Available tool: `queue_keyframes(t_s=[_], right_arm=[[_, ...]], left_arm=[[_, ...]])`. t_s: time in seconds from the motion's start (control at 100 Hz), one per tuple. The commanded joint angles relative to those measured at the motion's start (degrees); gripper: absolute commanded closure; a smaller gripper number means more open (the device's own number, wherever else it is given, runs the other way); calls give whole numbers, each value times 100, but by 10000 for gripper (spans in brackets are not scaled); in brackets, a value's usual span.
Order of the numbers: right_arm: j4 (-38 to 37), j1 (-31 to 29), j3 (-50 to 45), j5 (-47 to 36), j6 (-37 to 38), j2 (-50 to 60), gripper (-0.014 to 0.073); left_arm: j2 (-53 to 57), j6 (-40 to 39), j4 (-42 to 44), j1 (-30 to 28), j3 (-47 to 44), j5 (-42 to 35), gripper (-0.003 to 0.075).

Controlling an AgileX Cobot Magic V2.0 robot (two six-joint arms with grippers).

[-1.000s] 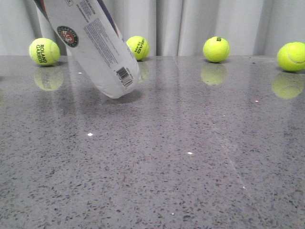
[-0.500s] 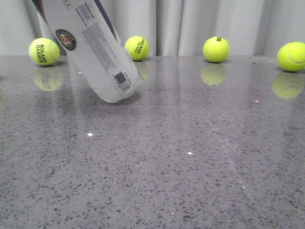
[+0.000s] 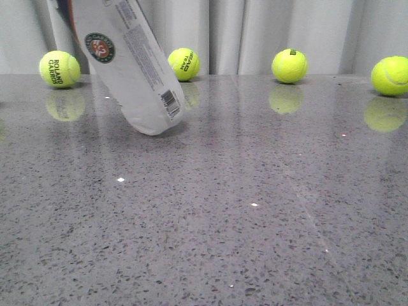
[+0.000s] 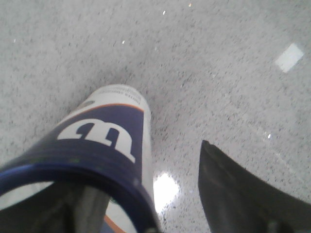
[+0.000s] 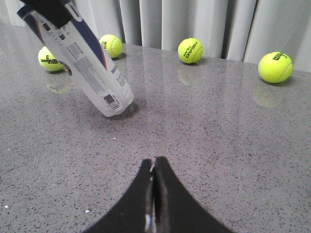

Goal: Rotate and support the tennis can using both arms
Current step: 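Tilt the can upright with the left gripper and lower it onto the table, then open the left gripper and lift it off the upright can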

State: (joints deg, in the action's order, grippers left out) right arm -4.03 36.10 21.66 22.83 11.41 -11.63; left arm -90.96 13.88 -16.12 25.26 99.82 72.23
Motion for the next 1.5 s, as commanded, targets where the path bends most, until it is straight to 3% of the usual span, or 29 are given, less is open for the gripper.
queue_keyframes(t_s=[0.0, 0.47, 0.85, 1.1, 1.22, 1.44, 1.49], right_arm=[[-93, -48, 142, -490, -16, -43, 662], [-93, -48, 142, -490, -16, -43, 662], [-93, -48, 142, -490, -16, -43, 662], [-93, -48, 142, -490, -16, -43, 662], [-93, -48, 142, -490, -16, -43, 662], [-93, -48, 142, -490, -16, -43, 662], [-93, -48, 142, -490, -16, -43, 662]], left_arm=[[59, -4, -260, 163, 446, 121, 332], [-816, -4, -381, 361, 1748, 113, 332], [-782, -4, -407, 361, 1816, -15, 332], [-286, -4, -421, 361, 1816, -796, 337], [16, -4, -421, 361, 1735, -1048, 421], [669, -4, -398, 361, 992, -1695, 729], [834, -4, -398, 361, 729, -1800, 740]])
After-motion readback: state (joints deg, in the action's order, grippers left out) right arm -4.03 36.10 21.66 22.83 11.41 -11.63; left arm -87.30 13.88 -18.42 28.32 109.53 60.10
